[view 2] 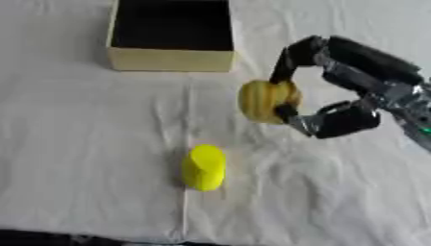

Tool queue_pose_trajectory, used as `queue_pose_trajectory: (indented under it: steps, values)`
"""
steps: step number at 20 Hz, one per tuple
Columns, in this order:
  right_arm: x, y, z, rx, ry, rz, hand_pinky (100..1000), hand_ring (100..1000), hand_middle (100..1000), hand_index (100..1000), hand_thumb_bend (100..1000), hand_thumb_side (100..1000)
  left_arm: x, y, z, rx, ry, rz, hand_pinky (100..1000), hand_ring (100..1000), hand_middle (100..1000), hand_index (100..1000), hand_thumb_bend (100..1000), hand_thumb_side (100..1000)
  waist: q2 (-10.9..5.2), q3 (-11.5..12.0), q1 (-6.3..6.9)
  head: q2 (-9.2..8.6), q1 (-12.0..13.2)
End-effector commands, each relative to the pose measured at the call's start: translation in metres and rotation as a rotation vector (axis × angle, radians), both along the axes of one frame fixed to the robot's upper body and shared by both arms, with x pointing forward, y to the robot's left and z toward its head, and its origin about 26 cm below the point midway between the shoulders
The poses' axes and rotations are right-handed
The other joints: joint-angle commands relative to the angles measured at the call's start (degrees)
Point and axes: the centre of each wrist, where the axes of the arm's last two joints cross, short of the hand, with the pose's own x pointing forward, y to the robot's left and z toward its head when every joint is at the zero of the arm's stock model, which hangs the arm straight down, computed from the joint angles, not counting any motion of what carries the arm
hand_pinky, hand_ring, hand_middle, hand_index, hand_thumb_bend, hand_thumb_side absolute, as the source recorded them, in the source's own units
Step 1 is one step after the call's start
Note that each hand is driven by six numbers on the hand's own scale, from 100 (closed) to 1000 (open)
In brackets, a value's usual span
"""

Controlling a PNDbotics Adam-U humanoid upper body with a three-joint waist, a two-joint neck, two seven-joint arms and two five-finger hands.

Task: Pick up objects on the table and place them in the box.

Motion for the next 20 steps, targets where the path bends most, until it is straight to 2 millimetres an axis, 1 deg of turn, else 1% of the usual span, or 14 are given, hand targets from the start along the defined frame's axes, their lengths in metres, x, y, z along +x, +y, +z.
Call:
queue_pose_trajectory:
  steps: [1,3,4,6,9,11,14,17,20]
  values:
    - [-0.005,0.007,0.042,0.019,-0.081,-0.012,821,617,583,652,100,100,-0.002,-0.001,0.011,0.021,-0.043,-0.011,834,870,761,842,130,727,-1.05,0.4,0.13,-1.38,-1.0]
    - [-0.006,0.021,0.064,0.033,-0.097,-0.026,826,618,580,653,100,100,-0.002,-0.002,0.012,0.024,-0.047,-0.018,834,870,761,842,128,730,-0.84,0.9,0.02,-2.16,-1.9]
    - [-0.003,0.027,0.072,0.039,-0.093,-0.043,828,620,581,653,100,100,-0.002,-0.003,0.012,0.024,-0.046,-0.022,834,871,761,842,126,733,-0.74,1.2,-0.02,-2.5,-2.4]
    - [0.014,0.036,0.084,0.054,-0.085,-0.083,831,622,580,653,100,100,-0.002,-0.004,0.012,0.026,-0.043,-0.03,834,871,761,841,124,735,-0.51,1.7,-0.09,-3.12,-3.2]
    - [0.054,0.047,0.091,0.074,-0.076,-0.135,833,625,581,654,100,100,-0.001,-0.007,0.013,0.027,-0.045,-0.045,834,871,761,841,123,737,-0.04,2.4,-0.3,-4.14,-4.4]
    - [0.079,0.052,0.089,0.07,-0.069,-0.166,834,627,583,655,100,100,-0.001,-0.009,0.014,0.028,-0.046,-0.054,834,872,762,841,120,740,0.32,2.9,-0.32,-4.77,-4.9]
    - [0.112,0.056,0.08,0.065,-0.043,-0.196,837,626,584,655,100,100,-0.001,-0.01,0.014,0.027,-0.045,-0.063,835,872,762,841,119,743,0.76,3.6,-0.38,-5.2,-5.7]
    - [0.137,0.062,0.067,0.064,-0.012,-0.224,839,629,588,659,100,100,0.0,-0.013,0.016,0.024,-0.055,-0.078,835,873,762,841,118,742,1.27,4.6,-0.43,-5.59,-6.7]
    - [0.156,0.064,0.053,0.047,0.009,-0.245,842,636,595,665,100,100,0.0,-0.015,0.018,0.019,-0.059,-0.088,835,873,762,841,117,745,1.67,5.5,-0.57,-5.89,-7.4]
